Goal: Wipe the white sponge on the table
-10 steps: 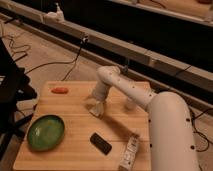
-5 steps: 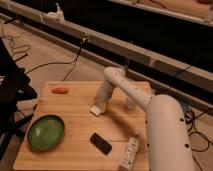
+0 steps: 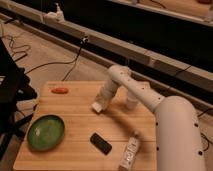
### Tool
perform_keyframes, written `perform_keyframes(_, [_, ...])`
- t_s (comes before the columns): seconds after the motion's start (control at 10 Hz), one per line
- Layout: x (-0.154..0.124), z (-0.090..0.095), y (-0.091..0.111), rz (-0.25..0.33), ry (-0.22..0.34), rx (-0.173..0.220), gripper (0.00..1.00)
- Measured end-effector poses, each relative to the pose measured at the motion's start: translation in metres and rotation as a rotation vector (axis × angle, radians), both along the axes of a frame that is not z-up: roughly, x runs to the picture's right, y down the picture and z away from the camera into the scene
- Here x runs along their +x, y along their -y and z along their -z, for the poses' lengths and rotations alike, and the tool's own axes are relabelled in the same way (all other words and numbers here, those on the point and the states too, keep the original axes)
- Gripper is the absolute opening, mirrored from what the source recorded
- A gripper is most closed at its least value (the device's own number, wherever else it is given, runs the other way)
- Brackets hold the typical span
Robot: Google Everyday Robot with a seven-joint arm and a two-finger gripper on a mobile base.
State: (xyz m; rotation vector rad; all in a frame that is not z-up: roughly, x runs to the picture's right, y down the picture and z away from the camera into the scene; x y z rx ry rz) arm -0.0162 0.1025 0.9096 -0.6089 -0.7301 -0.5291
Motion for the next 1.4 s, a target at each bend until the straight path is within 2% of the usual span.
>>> perform_keyframes(0.4, [0.012,0.017,-0.027,0.005,-0.016,-0.029,0.0])
perform_keyframes(0.8, [0.054,0.025,-0.035,-0.024,-0.111,-0.054,0.0])
perform_keyframes(1.1, [0.062,0.008,-0.024,-0.063,-0.165,-0.064,0.0])
perform_keyframes(1.4, [0.039,-0.008,0.002,-0.069,-0.16,-0.038,0.0])
